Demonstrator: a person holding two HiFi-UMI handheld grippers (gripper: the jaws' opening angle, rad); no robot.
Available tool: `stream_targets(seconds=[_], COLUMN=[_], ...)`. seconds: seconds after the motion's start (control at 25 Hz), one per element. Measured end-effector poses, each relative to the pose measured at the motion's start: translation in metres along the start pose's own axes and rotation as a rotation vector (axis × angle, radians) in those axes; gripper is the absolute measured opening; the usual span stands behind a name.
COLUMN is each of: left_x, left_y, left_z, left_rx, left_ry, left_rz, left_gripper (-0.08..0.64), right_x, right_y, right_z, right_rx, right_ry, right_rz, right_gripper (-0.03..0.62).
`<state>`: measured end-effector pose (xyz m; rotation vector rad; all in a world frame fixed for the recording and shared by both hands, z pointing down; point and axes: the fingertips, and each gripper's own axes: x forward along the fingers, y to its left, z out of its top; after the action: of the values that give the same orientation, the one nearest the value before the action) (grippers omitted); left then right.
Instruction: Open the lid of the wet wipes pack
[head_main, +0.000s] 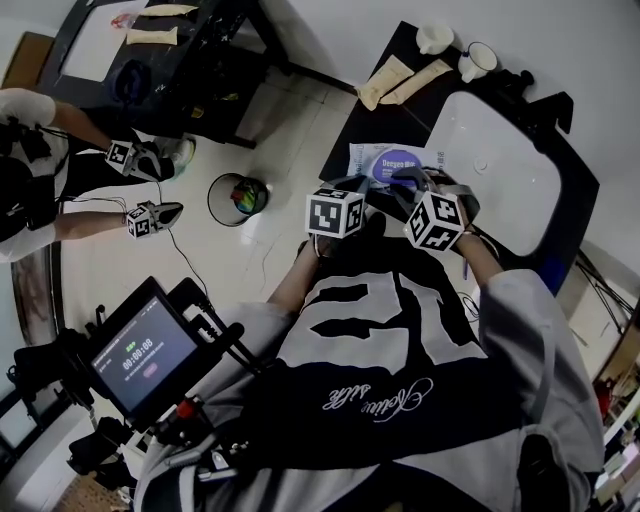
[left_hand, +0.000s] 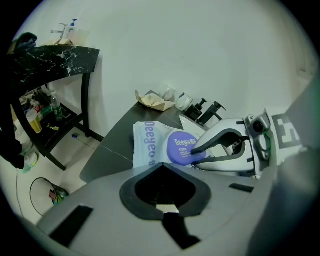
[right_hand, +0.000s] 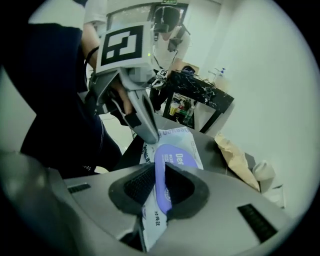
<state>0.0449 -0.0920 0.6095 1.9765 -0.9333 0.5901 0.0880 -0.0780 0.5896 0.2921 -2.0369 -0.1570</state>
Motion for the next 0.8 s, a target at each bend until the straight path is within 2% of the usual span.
stream_targets(seconds=[0.12,0.44,0.64,0.8], left_x=[0.001,0.003,0.003,0.003], left_y=[0.001,0.002,0.002,0.002], left_z=[0.0,0.001,0.002,0.002], left_rx=[0.018,0.037,0.052,0.05], left_ry=[-0.002,-0.002,-0.003,-0.005], left_rz=[0.004,0.014,0.015,0.013], left_gripper=[-0.002,-0.002,-0.002,-0.002], right_x=[-0.001,-0.006,-0.02,-0.029], right_y=[-0.004,-0.014,-0.029,-0.041], right_z=[0.003,0.006,0.021,0.03], right_rx=[0.063,0.186,0.269,0.278], right_ry=[-0.022,-0.076,-0.176,-0.218], right_rz=[0.041,0.072,0.054,0.046], right_gripper=[0.061,0.061,0.061,0.054])
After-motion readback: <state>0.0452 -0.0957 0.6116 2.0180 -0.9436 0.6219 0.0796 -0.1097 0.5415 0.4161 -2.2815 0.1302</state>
